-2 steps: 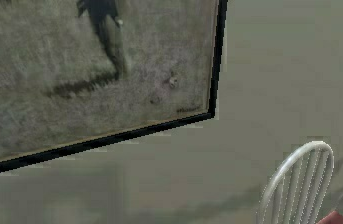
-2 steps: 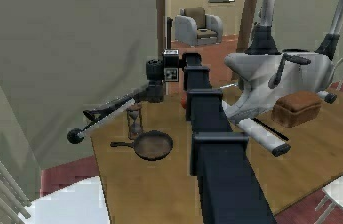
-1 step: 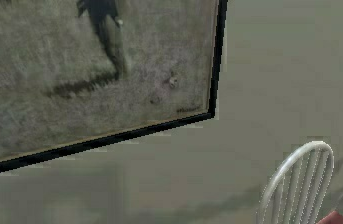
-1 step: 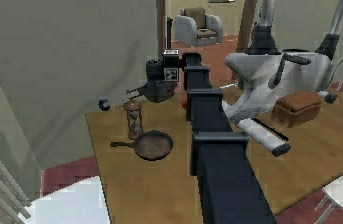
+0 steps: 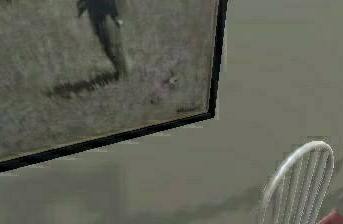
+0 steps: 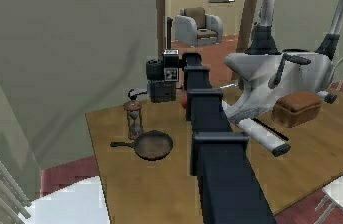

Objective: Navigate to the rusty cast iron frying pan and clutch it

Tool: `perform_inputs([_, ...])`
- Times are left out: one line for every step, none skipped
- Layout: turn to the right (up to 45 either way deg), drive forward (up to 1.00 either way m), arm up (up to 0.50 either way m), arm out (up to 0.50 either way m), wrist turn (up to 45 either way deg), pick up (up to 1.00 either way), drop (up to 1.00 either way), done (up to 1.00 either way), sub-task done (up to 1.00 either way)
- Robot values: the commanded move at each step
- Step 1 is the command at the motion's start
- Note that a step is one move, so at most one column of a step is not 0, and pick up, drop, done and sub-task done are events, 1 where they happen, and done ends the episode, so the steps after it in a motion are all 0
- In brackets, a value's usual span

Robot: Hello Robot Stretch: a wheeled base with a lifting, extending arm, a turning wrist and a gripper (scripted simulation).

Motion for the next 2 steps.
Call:
perform_inputs([0.0,0.0,-0.28,0.0,0.0,0.0,0.0,0.0,0.0])
perform_inputs([0.0,0.0,0.0,0.0,0.0,1.0,0.0,0.0,0.0])
